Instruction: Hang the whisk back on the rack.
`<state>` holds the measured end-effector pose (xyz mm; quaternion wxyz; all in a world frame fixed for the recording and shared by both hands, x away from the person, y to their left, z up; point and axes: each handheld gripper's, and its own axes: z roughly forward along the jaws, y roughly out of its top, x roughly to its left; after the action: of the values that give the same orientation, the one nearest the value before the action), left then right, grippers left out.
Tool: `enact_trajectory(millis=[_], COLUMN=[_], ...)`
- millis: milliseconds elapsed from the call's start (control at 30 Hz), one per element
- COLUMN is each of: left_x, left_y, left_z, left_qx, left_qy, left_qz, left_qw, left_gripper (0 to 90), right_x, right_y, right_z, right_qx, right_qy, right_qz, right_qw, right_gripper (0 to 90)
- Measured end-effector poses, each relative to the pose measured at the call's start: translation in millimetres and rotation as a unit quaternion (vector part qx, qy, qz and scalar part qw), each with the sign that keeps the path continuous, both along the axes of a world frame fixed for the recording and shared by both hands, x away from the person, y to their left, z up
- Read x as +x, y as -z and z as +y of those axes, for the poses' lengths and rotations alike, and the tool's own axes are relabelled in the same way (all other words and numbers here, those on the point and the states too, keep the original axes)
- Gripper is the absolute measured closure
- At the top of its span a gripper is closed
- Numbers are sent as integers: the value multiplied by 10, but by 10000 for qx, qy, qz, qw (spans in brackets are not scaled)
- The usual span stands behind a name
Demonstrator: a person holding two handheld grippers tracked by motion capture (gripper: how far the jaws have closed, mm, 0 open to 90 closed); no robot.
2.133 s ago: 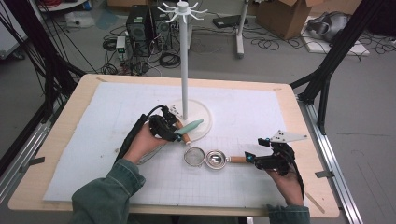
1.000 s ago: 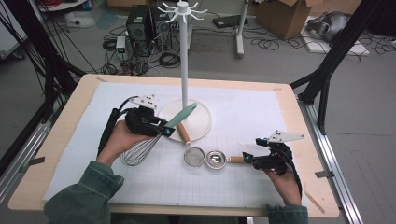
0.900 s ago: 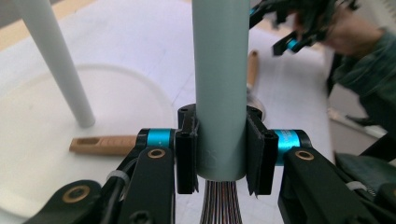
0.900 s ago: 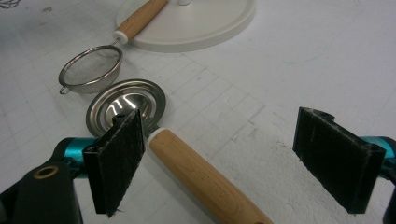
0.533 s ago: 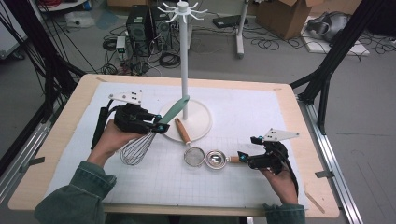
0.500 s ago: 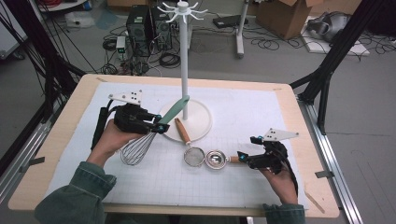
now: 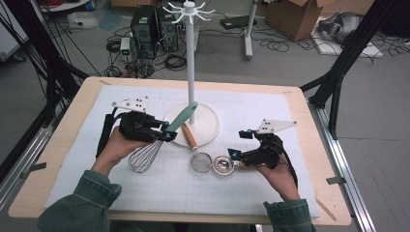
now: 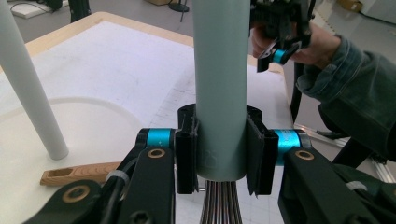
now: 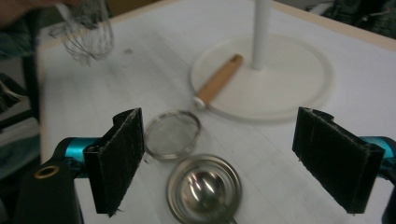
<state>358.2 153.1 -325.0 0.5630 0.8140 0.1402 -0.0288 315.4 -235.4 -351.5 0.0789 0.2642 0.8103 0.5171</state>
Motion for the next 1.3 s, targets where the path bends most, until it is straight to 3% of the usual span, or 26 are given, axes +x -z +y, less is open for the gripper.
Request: enact_trajectory(millis=[67,100,233,300,500,700,1200,1300], left_x=[-13,-22,-41,-46,-58,-56,-84,-94], left_y=[-5,-8,-7,-6,11,29,33,35], left_z=[-12,-19,-53,-69,-133,-185,-285,-294], left_qx=[6,11,51,63,47,56,-8,54], left_qy=[34,41,70,110,173,254,362,331], left_qz=[-36,-43,-74,-94,-94,-94,-146,-186], left_qw=[10000,10000,9999,9999,9998,9996,9992,9993], left_gripper=[691,691,691,691,691,690,690,687], right_x=[0,11,37,74,178,254,341,364], right_y=[-37,-114,-230,-343,-479,-498,-456,-444], right_z=[37,111,235,374,599,698,946,962], right_qx=[104,330,484,532,636,814,1142,1357], right_qy=[-62,-268,-426,-649,-951,-1075,-1453,-1497], right_qz=[-1,-56,-90,-95,-92,-72,103,365], right_qw=[9999,9991,9979,9964,9934,9908,9827,9787], right_gripper=[196,235,260,285,319,354,606,649])
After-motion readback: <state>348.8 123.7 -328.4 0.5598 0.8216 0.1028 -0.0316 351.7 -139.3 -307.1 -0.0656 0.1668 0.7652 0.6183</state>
